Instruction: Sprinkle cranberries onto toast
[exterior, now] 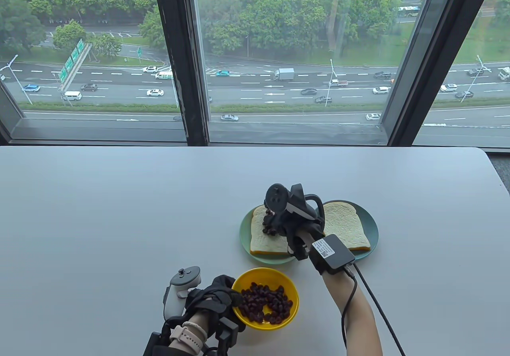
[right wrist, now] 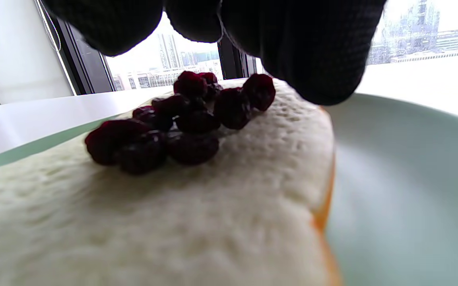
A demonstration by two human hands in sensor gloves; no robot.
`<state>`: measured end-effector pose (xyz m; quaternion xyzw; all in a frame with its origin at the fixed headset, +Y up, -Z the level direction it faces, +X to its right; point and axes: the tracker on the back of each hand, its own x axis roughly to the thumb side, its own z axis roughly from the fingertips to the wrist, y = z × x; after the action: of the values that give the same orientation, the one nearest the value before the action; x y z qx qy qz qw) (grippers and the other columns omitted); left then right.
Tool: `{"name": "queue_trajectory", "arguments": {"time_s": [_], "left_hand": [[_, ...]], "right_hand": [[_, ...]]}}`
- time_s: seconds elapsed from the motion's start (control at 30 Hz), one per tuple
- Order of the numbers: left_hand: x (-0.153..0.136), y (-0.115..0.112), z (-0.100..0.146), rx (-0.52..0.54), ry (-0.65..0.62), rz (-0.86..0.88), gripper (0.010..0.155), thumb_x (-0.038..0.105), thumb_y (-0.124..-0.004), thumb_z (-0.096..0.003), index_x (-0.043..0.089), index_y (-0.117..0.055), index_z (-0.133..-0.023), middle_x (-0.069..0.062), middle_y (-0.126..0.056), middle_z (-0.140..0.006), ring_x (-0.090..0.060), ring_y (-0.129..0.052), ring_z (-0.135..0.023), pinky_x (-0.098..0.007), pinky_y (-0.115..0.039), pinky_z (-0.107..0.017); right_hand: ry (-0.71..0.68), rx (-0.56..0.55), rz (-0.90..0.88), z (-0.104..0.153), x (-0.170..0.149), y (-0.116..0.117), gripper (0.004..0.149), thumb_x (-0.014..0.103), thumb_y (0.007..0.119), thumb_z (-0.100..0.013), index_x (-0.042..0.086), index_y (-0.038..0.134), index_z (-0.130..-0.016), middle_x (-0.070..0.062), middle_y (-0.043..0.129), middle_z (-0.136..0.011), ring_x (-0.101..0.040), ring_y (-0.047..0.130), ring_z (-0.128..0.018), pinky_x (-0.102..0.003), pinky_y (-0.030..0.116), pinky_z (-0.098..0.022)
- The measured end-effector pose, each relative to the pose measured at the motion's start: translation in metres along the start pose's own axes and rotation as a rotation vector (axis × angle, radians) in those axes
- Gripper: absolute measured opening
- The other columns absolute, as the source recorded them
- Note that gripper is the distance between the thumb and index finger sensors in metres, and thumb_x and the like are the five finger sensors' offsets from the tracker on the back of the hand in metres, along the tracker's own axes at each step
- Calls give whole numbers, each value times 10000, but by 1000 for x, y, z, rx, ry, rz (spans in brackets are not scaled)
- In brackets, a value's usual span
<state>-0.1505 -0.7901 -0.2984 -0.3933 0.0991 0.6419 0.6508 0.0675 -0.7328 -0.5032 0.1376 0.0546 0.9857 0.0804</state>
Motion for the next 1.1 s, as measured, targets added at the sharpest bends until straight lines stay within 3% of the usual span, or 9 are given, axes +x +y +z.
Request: {"name": "queue_trajectory", "arguments": {"time_s": [0.27,0.43,0.57,0.8,0.93,1.1], "left_hand": [[0,1,-1,13,-5,3,594,223,-728,-473,243,-374,-949,-177,-598,-721,-346,-753,-474,-363,-966,-217],[0,1,-2,29,-17,9,593,224,-727,-475,242,-373,-950,-176,-596,-724,-346,-751,-477,-363,-966,-220],[1,1,-1,39,-31,15,594,223,-728,-474,243,-372,-949,-176,-596,-724,-346,-752,-476,-363,-967,-220],[3,0,3,59,-66,52,593,220,-732,-469,242,-381,-946,-176,-602,-720,-347,-756,-473,-366,-969,-215],[4,0,3,57,-80,61,595,206,-739,-462,242,-389,-942,-177,-612,-714,-349,-764,-466,-368,-977,-206],[5,-2,4,60,-96,71,603,198,-746,-457,246,-381,-935,-175,-603,-711,-351,-759,-467,-374,-982,-214]], "right_hand": [[-90,-16,-97,41,-11,-23,608,504,685,-377,272,539,-921,-103,573,-940,-289,786,-769,-303,880,-452],[-282,74,-195,83,5,-34,653,528,682,-379,259,508,-949,-135,549,-958,-326,769,-796,-330,869,-488],[-442,210,-227,118,31,-34,717,527,708,-371,255,442,-979,-156,499,-985,-356,731,-836,-344,853,-518],[-557,384,115,148,67,-11,813,494,755,-352,243,329,-997,-176,406,-1007,-387,672,-869,-292,831,-545],[-583,449,182,153,80,4,869,477,786,-335,252,275,-1000,-181,345,-1020,-409,627,-882,-295,792,-561],[-587,371,390,155,97,16,854,455,791,-314,296,300,-994,-150,349,-1022,-369,623,-878,-267,801,-523]]}}
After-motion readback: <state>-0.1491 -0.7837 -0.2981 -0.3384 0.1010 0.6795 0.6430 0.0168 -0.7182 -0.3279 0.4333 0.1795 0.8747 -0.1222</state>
